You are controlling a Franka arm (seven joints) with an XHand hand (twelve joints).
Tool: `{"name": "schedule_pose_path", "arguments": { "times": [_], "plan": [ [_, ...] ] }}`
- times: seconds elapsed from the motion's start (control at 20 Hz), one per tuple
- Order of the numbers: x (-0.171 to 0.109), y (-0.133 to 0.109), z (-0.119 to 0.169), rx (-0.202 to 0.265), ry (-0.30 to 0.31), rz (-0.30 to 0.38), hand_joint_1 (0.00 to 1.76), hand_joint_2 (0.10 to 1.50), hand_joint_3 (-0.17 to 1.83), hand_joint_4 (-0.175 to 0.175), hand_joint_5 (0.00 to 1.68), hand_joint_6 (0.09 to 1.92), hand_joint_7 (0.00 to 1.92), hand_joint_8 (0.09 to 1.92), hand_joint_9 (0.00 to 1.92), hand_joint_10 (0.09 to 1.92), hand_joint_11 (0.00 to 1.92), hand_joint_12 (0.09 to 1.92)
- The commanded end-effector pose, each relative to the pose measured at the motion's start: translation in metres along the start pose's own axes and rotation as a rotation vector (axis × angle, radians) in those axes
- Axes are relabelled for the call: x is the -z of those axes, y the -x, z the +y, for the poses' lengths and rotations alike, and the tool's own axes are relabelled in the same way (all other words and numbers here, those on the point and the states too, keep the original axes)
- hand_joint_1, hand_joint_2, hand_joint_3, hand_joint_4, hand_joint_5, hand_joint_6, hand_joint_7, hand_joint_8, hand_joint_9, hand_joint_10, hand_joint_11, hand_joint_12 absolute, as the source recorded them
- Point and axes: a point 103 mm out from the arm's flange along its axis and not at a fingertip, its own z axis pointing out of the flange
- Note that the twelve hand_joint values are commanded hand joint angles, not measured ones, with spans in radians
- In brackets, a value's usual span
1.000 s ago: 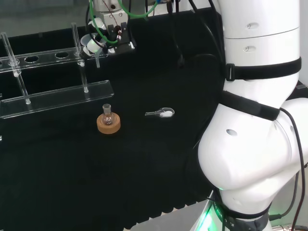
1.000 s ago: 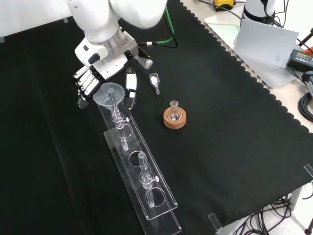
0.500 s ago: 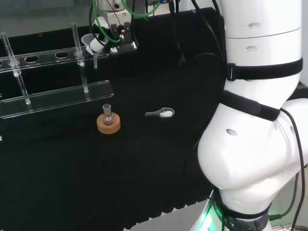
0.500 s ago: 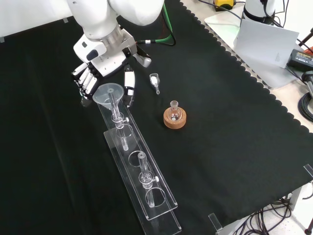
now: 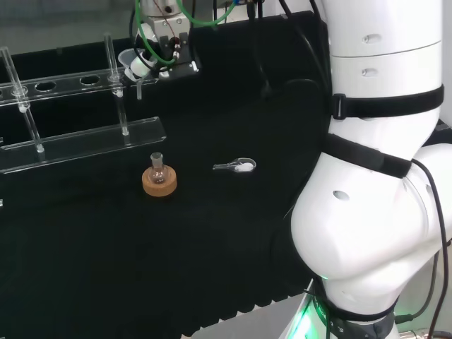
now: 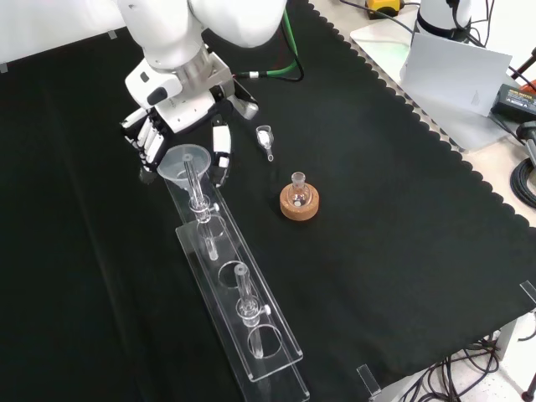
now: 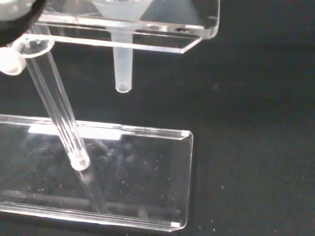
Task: Pick up the funnel from the transparent funnel stand.
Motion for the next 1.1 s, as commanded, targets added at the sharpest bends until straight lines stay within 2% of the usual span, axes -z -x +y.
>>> {"name": "schedule_pose_path", "arguments": {
  "times": [0.05, 0.2, 0.45, 0.7, 0.85, 1.1],
  "plan": [
    [0.005, -0.032, 0.013, 0.012, 0.06, -0.007, 0.84, 0.55, 0.51, 0.069, 0.82, 0.25, 0.88, 0.52, 0.71, 0.52, 0.03, 1.58],
    [0.011, -0.032, 0.012, 0.04, 0.058, -0.006, 0.86, 0.54, 0.55, 0.093, 0.85, 0.46, 0.95, 0.51, 0.79, 0.48, 0.06, 1.56],
    [0.021, -0.014, 0.003, 0.058, 0.07, -0.013, 0.9, 0.54, 0.62, 0.133, 0.98, 0.62, 1.07, 0.59, 0.95, 0.45, 0.16, 1.52],
    [0.039, 0.009, -0.01, 0.08, 0.111, -0.008, 0.92, 0.53, 0.68, 0.171, 1.11, 0.6, 1.23, 0.62, 1.08, 0.42, 0.26, 1.47],
    [0.053, 0.017, -0.019, 0.091, 0.145, -0.001, 1.07, 0.74, 0.46, 0.175, 1.23, 0.6, 1.3, 0.59, 1.13, 0.38, 0.3, 1.45],
    [0.078, 0.02, -0.03, 0.118, 0.177, 0.0, 1.1, 0.79, 0.38, 0.175, 1.28, 0.55, 1.35, 0.57, 1.18, 0.37, 0.34, 1.43]
  ]
}}
